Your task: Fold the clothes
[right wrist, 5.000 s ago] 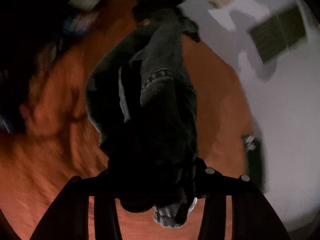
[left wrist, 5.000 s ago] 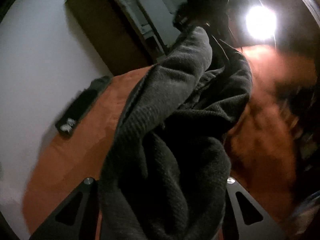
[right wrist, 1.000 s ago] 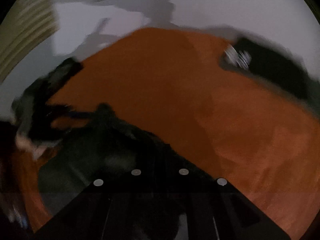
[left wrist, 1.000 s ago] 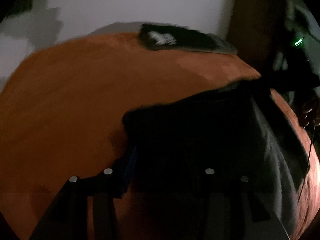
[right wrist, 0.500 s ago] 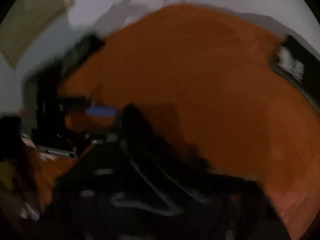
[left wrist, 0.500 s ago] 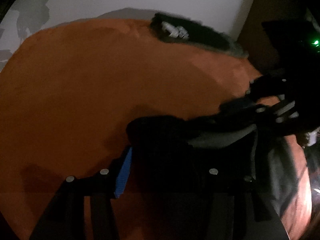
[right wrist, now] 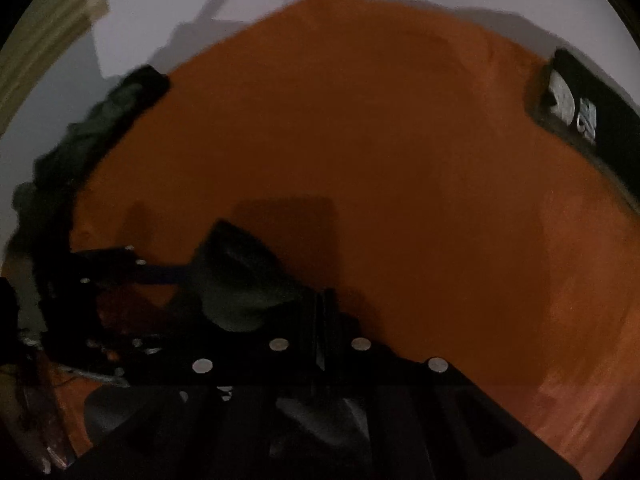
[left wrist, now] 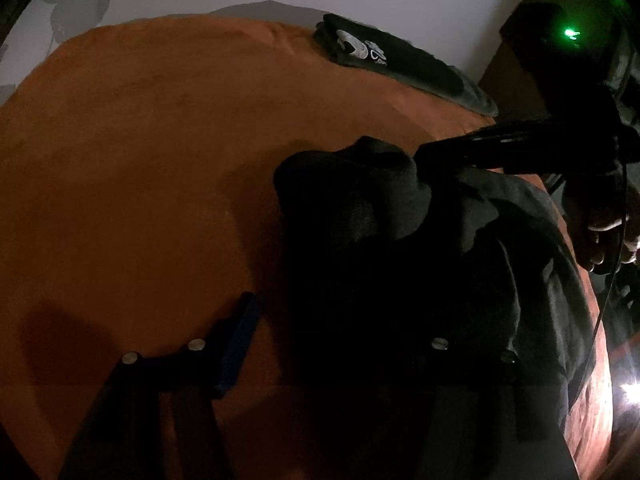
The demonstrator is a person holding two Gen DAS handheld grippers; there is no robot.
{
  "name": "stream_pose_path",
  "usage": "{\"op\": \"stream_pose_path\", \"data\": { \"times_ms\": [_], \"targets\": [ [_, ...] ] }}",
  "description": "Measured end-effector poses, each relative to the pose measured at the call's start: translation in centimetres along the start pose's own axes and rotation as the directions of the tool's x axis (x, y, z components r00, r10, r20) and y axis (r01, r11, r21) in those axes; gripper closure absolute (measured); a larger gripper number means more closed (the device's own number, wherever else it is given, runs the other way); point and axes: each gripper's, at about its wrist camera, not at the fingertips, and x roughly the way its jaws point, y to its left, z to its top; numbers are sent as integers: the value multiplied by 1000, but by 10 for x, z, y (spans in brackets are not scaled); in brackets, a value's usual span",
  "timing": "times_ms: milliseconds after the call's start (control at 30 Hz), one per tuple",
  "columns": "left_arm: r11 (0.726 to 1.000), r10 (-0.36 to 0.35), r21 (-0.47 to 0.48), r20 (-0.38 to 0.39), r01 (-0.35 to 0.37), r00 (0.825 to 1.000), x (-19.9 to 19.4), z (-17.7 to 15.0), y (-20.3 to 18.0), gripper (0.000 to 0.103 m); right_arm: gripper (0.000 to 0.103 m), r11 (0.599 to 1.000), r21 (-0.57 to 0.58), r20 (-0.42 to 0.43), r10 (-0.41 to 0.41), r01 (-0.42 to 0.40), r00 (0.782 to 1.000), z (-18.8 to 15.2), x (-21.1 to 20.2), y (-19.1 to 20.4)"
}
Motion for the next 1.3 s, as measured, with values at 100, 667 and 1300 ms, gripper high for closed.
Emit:
{"op": "stream_pose_path", "data": {
  "times_ms": [100,667,1300],
  "targets": [
    [1000,2,-6,6,-2,1000,-3,9,1,40,88,998,38,47,48,-50,998,8,-10,-6],
    [999,-2,-51,37,4,999,12,-4,7,38,92,696,528,183,467,-487,865,6,42,-92],
    [986,108,-136,49,-100,993,22,45,31,32,103,971,223,115,56,-81,992,-53,-54,-113]
  ]
}}
